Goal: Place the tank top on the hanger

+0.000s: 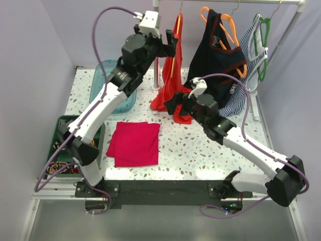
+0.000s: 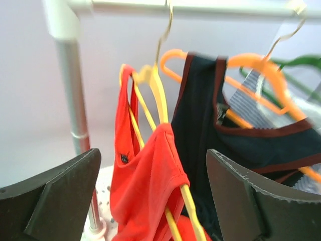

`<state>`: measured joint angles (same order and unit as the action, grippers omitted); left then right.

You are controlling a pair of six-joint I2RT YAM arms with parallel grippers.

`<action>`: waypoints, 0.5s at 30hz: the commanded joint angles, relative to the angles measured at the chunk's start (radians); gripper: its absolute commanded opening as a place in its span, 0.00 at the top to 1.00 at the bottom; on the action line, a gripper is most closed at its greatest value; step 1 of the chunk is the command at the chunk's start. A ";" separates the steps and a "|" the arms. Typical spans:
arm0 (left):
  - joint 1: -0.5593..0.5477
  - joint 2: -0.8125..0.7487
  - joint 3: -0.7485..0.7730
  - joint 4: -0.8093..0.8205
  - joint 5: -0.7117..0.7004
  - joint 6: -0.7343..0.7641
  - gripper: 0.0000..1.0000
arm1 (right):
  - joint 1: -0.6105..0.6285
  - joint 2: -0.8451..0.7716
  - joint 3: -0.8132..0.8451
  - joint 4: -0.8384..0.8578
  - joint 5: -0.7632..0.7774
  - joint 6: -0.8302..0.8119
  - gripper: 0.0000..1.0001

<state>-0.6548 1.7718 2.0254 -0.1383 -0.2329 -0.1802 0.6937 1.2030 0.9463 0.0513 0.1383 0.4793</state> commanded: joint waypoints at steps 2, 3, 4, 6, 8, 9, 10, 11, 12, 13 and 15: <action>0.006 -0.248 -0.193 0.083 -0.025 -0.024 0.06 | 0.004 -0.115 0.002 -0.079 -0.005 -0.001 0.01; 0.007 -0.327 -0.299 0.086 -0.043 -0.039 0.05 | 0.004 -0.132 -0.003 -0.094 -0.005 -0.004 0.01; 0.006 -0.368 -0.353 0.086 -0.043 -0.053 0.05 | 0.006 -0.169 -0.009 -0.116 -0.003 -0.004 0.01; 0.006 -0.481 -0.513 0.071 -0.046 -0.111 0.00 | 0.006 -0.201 -0.024 -0.152 0.001 -0.001 0.01; 0.006 -0.552 -0.620 0.054 -0.046 -0.171 0.00 | 0.006 -0.249 -0.044 -0.175 -0.003 0.002 0.01; 0.007 -0.616 -0.725 0.034 -0.039 -0.192 0.00 | 0.006 -0.264 -0.053 -0.194 -0.005 0.008 0.01; 0.006 -0.646 -0.781 0.028 -0.026 -0.212 0.00 | 0.006 -0.278 -0.063 -0.203 -0.008 0.012 0.02; 0.006 -0.675 -0.839 0.025 -0.011 -0.240 0.00 | 0.006 -0.305 -0.082 -0.209 -0.014 0.013 0.01; 0.004 -0.724 -0.951 0.020 -0.005 -0.258 0.00 | 0.006 -0.319 -0.093 -0.223 -0.017 0.016 0.01; 0.003 -0.742 -1.000 0.016 -0.005 -0.278 0.00 | 0.006 -0.333 -0.104 -0.228 -0.017 0.024 0.01; 0.001 -0.773 -1.130 -0.012 -0.006 -0.327 0.00 | 0.006 -0.371 -0.139 -0.240 -0.011 0.028 0.01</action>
<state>-0.6548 1.0294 1.1007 -0.0898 -0.2523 -0.3801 0.6937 0.8837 0.8581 -0.1246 0.1371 0.4892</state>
